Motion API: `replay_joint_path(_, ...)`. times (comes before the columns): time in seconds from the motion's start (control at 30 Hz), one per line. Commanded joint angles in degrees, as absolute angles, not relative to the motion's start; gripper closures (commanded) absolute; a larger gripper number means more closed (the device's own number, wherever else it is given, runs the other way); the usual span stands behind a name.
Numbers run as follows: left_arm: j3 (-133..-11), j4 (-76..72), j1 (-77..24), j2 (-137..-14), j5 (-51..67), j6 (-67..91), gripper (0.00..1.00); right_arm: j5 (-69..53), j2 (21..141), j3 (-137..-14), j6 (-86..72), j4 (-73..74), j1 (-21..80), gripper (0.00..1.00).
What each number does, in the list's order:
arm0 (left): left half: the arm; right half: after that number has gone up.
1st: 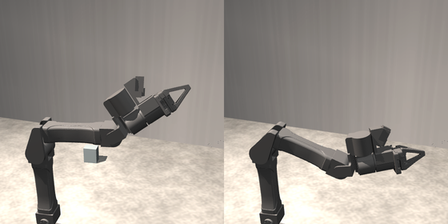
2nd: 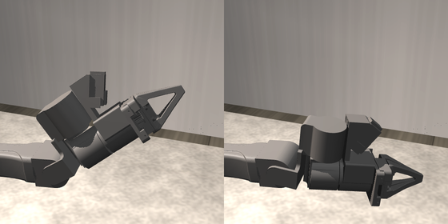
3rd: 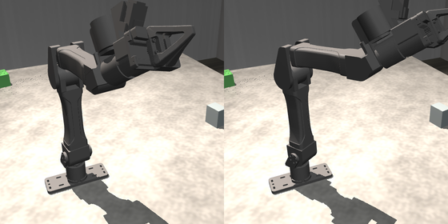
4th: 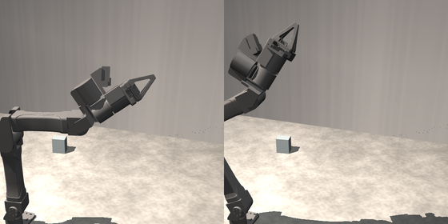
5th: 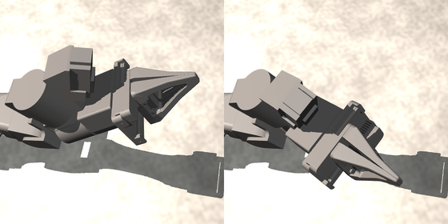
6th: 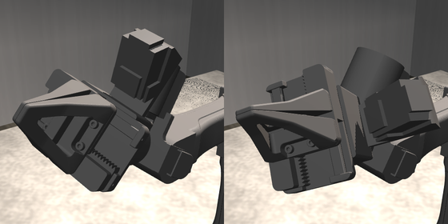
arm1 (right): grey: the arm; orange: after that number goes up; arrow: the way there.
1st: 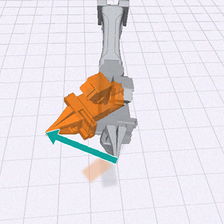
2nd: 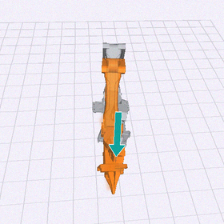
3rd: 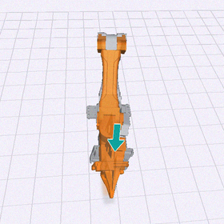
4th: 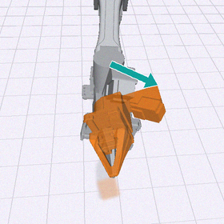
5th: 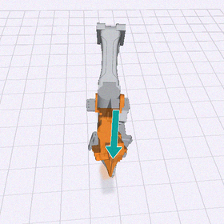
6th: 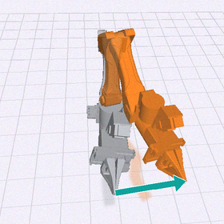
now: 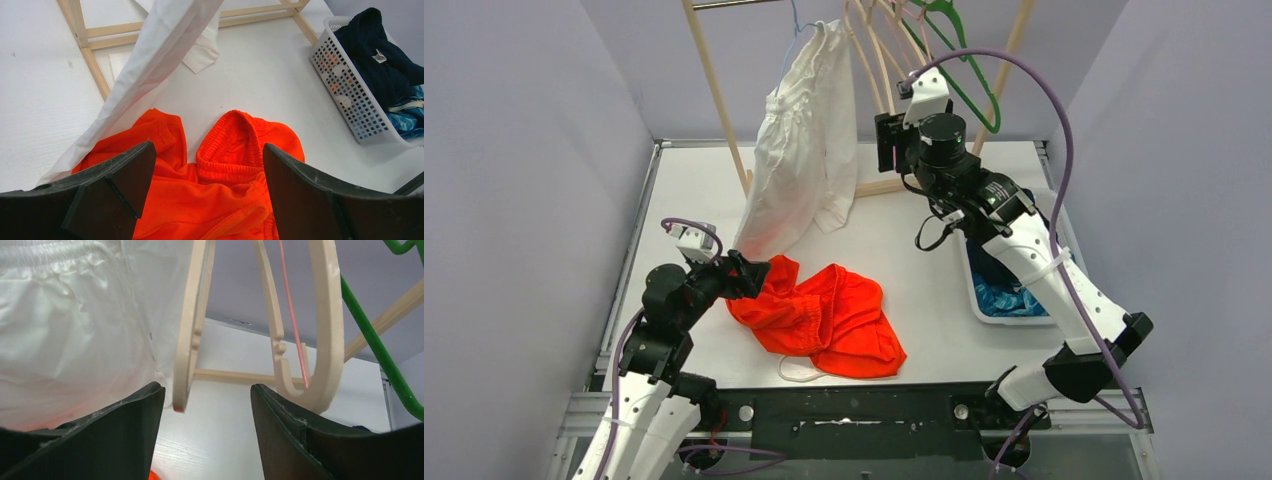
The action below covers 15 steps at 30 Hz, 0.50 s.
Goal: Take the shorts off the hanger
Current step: Place the hanger on the clothes rod.
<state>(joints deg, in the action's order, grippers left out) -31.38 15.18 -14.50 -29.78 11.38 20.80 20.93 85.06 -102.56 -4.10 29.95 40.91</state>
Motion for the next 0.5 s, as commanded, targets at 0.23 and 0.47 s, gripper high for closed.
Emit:
replay_joint_path(0.23,-31.6,11.4,-14.2,-28.8,11.0,21.3,0.22,14.1,66.7,-86.1,-9.0,20.7,40.8,0.15)
replay_joint_path(0.47,-31.7,11.6,-14.0,-28.5,10.0,21.4,0.22,10.3,53.7,-63.1,-18.2,15.3,40.8,0.10)
